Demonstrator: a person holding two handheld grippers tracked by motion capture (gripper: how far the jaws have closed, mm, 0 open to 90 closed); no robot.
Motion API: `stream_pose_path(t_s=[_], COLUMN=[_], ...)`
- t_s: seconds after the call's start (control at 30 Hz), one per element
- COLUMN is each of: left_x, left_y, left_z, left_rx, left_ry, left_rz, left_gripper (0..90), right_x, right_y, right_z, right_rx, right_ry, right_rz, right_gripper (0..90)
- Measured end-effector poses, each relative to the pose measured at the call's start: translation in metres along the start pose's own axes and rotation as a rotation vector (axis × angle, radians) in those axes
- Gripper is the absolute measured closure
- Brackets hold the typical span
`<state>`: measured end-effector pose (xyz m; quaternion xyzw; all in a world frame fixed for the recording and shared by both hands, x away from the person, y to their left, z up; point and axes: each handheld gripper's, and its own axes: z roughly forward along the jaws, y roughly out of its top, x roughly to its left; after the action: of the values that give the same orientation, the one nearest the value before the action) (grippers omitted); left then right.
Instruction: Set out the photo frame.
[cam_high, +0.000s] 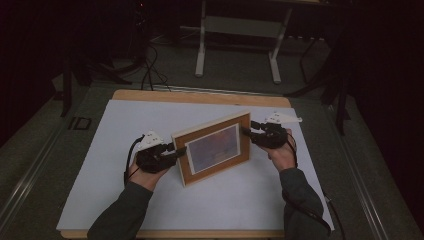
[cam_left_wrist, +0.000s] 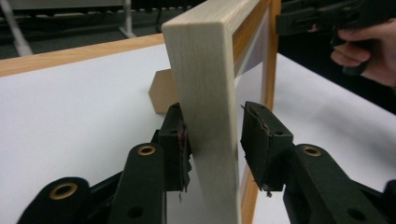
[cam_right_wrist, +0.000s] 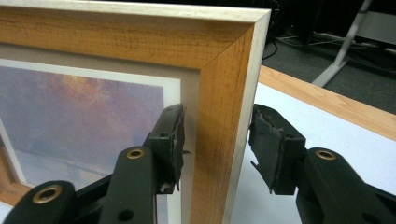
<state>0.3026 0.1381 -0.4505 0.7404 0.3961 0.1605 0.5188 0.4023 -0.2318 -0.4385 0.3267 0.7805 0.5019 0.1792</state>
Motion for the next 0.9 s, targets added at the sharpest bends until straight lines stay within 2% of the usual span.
stream_pose_path(t_s=[0.23,0.4,0.5,0.67,0.7,0.83,0.9], left_x=[-0.001,0.0,0.001,0.002,0.002,0.005,0.007], left_y=[-0.001,0.0,0.0,0.002,0.002,0.005,0.005], left_z=[-0.001,-0.001,-0.001,0.0,0.0,0.002,0.003], left_rx=[0.002,0.003,0.008,0.011,0.014,0.021,0.023], left_ry=[0.005,0.001,-0.005,-0.01,-0.007,-0.008,-0.01], left_rz=[-0.008,-0.019,-0.02,-0.007,-0.004,-0.003,-0.005], left_gripper=[66.4,67.2,67.6,67.6,67.4,67.2,67.2], right_x=[-0.008,-0.01,-0.016,-0.022,-0.024,-0.026,-0.029], right_y=[0.006,0.007,0.008,0.008,0.009,0.009,0.008], right_z=[0.002,0.006,0.009,0.009,0.01,0.012,0.016], right_rx=[0.006,0.022,0.025,0.009,0.011,0.01,0.023], right_ry=[0.014,0.043,0.078,0.109,0.128,0.155,0.198], right_rz=[0.028,0.03,0.06,0.093,0.103,0.118,0.124], right_gripper=[52.8,50.9,48.0,48.0,47.3,46.8,45.6])
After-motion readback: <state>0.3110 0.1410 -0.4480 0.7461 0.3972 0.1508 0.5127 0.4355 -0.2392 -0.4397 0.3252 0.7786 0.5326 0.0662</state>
